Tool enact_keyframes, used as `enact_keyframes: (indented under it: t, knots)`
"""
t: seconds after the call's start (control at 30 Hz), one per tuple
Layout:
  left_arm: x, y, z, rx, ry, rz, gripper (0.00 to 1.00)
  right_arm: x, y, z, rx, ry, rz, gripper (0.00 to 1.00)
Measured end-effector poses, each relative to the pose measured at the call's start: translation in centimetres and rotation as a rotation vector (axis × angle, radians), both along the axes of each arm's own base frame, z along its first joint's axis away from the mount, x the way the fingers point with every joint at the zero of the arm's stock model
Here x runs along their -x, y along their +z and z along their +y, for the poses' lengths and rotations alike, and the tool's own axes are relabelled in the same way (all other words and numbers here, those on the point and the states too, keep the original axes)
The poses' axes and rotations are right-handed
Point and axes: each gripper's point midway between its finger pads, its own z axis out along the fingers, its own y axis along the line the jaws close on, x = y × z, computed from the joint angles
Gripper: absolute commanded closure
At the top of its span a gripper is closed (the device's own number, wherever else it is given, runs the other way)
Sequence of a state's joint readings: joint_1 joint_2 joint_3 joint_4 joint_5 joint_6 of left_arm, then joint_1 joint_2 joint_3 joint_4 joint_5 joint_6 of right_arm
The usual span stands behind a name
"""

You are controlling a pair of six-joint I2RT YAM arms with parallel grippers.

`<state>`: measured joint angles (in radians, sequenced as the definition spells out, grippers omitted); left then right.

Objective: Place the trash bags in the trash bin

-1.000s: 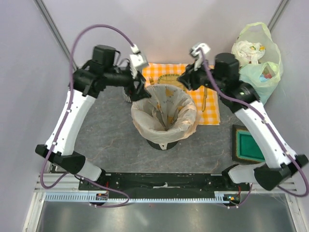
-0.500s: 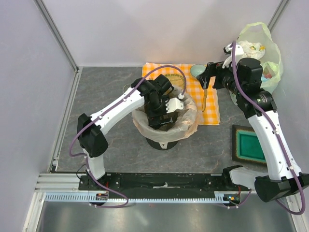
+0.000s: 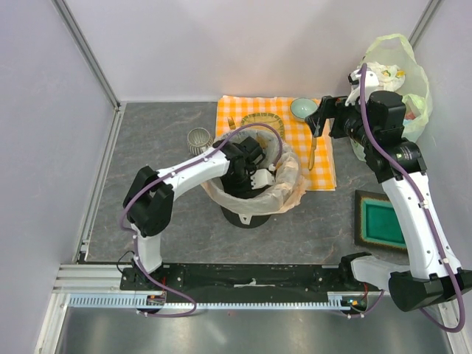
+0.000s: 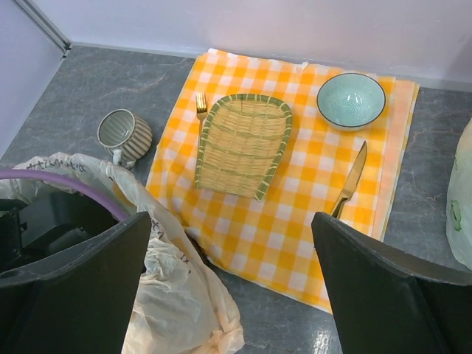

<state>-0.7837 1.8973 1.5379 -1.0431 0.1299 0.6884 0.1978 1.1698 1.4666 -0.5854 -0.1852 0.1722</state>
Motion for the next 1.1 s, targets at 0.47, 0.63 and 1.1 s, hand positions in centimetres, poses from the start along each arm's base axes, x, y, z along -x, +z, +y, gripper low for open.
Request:
enact_keyframes:
  t: [0.47, 0.63, 1.1]
  knots:
    - [-0.5, -5.2, 0.8, -0.063, -0.01, -0.016, 0.01, -0.2, -0.4, -0.1, 0.001, 0.0, 0.014, 0.02]
    - [-0.6, -6.4, 0.8, -0.054, -0.011, -0.03, 0.01, -0.2, -0.6, 0.2, -0.002, 0.014, 0.022, 0.02]
    - [-0.8, -5.7, 1.2, -0.093, -0.009, -0.037, 0.02, 0.3, -0.9, 1.4, -0.015, 0.09, 0.04, 0.02]
